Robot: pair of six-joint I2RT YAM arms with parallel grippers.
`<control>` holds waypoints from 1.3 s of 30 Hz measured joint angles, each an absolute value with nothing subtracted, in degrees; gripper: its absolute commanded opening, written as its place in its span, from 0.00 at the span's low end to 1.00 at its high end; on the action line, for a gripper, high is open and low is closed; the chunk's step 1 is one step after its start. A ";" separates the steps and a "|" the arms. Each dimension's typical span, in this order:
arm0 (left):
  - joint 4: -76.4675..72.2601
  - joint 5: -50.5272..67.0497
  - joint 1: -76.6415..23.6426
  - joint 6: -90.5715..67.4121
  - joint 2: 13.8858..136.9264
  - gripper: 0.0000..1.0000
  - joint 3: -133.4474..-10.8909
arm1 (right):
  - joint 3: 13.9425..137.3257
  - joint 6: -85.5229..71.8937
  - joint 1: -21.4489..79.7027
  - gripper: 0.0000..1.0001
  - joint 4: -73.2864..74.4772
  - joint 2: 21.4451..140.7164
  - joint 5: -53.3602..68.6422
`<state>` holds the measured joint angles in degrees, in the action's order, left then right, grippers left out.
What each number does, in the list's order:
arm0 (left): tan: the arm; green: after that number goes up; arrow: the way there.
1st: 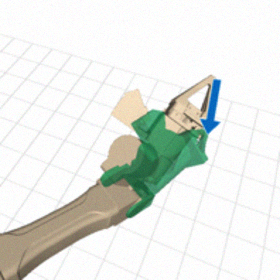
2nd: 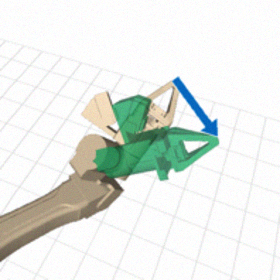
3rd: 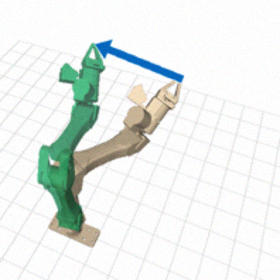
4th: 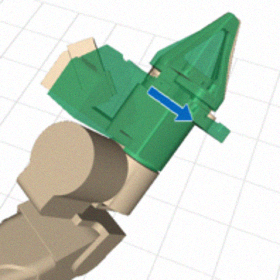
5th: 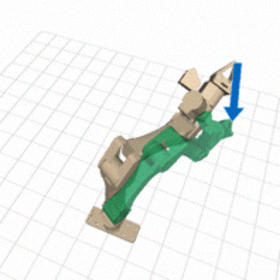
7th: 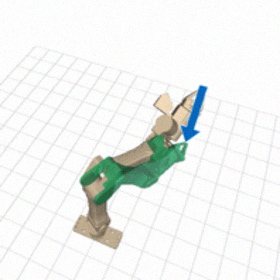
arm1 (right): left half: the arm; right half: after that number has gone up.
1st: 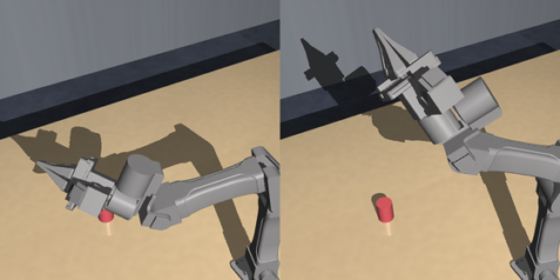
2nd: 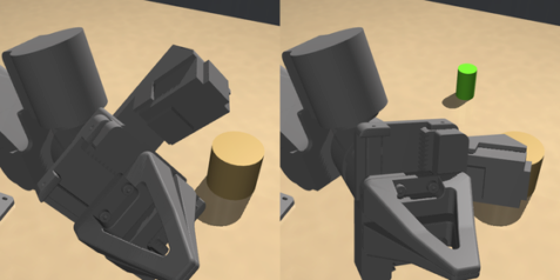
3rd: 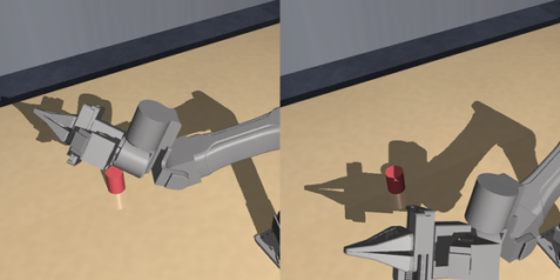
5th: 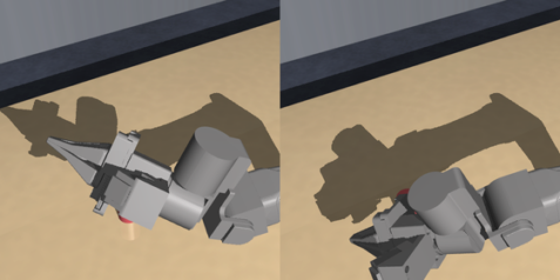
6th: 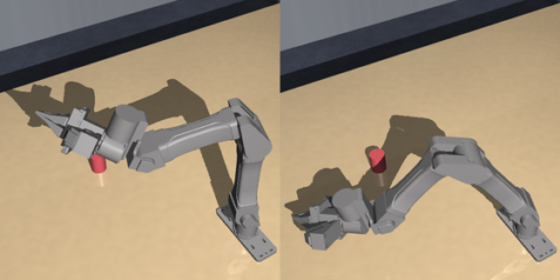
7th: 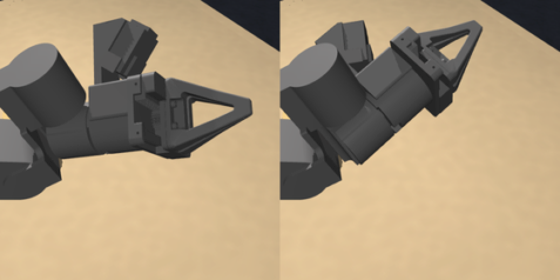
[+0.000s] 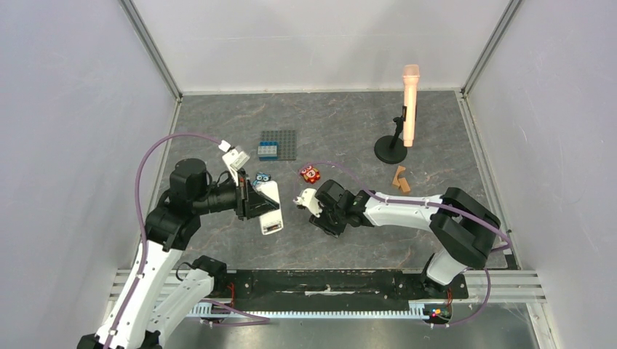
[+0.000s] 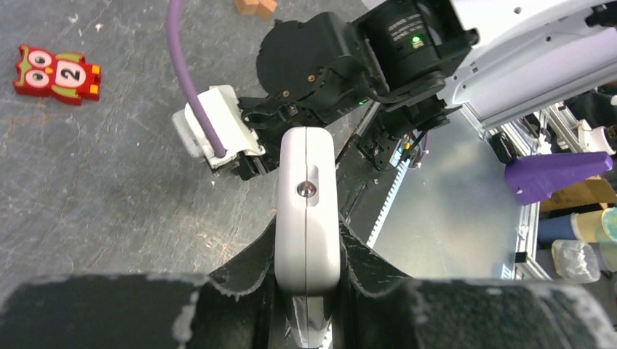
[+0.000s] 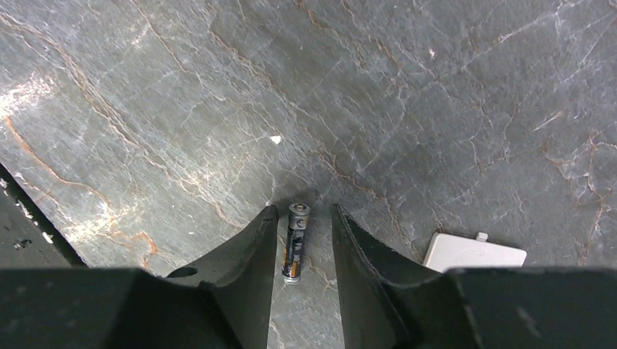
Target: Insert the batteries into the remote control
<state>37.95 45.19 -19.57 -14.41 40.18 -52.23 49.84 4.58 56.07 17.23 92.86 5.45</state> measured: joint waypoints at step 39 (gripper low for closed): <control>33.74 44.47 -19.57 -19.75 32.69 0.02 -46.65 | 46.85 -11.79 57.76 0.06 18.22 89.73 -0.01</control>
<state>33.74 44.47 -19.57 -19.75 32.69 -46.65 46.85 -11.79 57.76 18.22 89.73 -0.01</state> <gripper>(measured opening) 0.276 0.100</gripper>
